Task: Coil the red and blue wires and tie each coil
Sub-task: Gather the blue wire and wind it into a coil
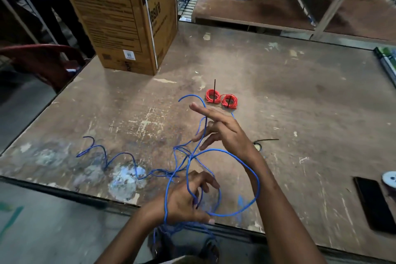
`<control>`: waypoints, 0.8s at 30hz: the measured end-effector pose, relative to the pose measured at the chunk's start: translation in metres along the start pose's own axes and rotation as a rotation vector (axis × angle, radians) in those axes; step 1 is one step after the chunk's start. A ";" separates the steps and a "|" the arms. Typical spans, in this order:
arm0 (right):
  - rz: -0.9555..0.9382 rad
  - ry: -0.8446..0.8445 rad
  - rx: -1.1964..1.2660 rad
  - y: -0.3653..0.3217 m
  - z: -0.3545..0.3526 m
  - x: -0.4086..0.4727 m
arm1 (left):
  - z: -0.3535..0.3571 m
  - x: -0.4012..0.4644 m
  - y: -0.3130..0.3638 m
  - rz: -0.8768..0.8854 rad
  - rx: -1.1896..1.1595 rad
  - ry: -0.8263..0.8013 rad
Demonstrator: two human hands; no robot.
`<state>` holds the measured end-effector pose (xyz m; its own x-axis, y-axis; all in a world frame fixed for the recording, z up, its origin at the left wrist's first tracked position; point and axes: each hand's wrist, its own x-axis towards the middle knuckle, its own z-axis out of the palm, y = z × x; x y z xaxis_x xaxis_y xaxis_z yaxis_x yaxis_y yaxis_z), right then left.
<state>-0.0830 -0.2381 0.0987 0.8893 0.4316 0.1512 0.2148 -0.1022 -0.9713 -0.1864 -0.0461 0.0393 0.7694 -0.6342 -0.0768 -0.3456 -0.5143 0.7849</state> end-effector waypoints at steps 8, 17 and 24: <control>-0.081 0.114 -0.025 -0.003 0.014 -0.005 | 0.034 -0.028 -0.006 -0.208 0.453 0.056; 0.062 0.142 0.239 -0.001 0.029 -0.013 | 0.010 -0.040 0.010 -0.316 0.625 0.215; 0.167 0.137 0.362 0.002 0.045 -0.022 | 0.002 -0.044 -0.008 -0.240 0.441 0.088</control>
<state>-0.1203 -0.2077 0.0848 0.9507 0.3099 -0.0148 -0.0711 0.1713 -0.9826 -0.2187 -0.0153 0.0354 0.8906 -0.4271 -0.1561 -0.3330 -0.8463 0.4159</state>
